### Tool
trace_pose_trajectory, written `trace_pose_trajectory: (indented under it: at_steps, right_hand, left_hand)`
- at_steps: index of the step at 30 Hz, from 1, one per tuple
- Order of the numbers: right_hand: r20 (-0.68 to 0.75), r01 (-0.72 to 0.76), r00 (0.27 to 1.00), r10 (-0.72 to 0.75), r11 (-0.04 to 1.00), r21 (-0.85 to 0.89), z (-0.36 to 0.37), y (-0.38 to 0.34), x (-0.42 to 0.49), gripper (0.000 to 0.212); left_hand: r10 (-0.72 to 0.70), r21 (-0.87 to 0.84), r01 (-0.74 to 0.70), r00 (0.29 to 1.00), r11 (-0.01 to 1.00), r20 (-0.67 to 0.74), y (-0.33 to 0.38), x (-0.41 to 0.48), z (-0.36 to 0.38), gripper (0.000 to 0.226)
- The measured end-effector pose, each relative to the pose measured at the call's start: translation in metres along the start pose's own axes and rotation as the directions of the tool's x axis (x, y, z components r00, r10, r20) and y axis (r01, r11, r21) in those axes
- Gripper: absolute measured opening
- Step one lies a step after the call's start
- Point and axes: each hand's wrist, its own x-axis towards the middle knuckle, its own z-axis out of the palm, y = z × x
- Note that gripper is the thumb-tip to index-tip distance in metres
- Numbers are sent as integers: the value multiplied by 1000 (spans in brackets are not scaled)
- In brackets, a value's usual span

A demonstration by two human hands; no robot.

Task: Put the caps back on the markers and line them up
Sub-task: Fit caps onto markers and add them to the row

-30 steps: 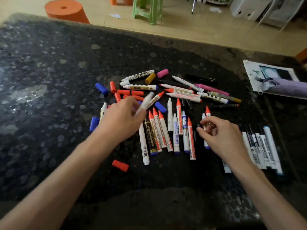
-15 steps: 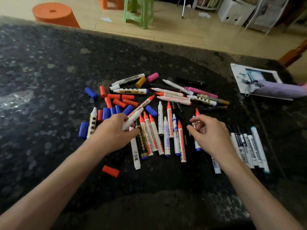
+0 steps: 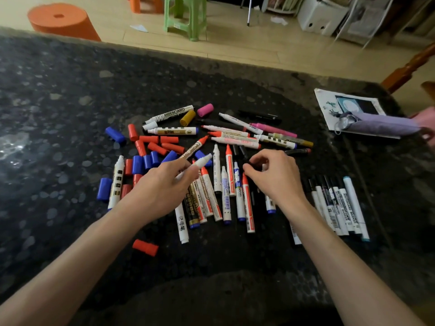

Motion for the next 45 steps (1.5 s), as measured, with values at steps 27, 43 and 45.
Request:
trace_pose_trajectory:
  at_steps: [27,43,45]
  right_hand:
    - [162,-22,977,-140,685,728,-33,14,-57,24]
    - [6,167,971,-238,698,697,-15,7,-65,22]
    - [-3,178,970,-245,697,695,-14,6,-67,21]
  left_hand:
    - [164,31,-168,982,985,90,11,-1,10,27]
    - [207,136,-213,977,968,56,13,-6,21,31]
    - [194,118,-201,978,972,71,13,-5,19,30]
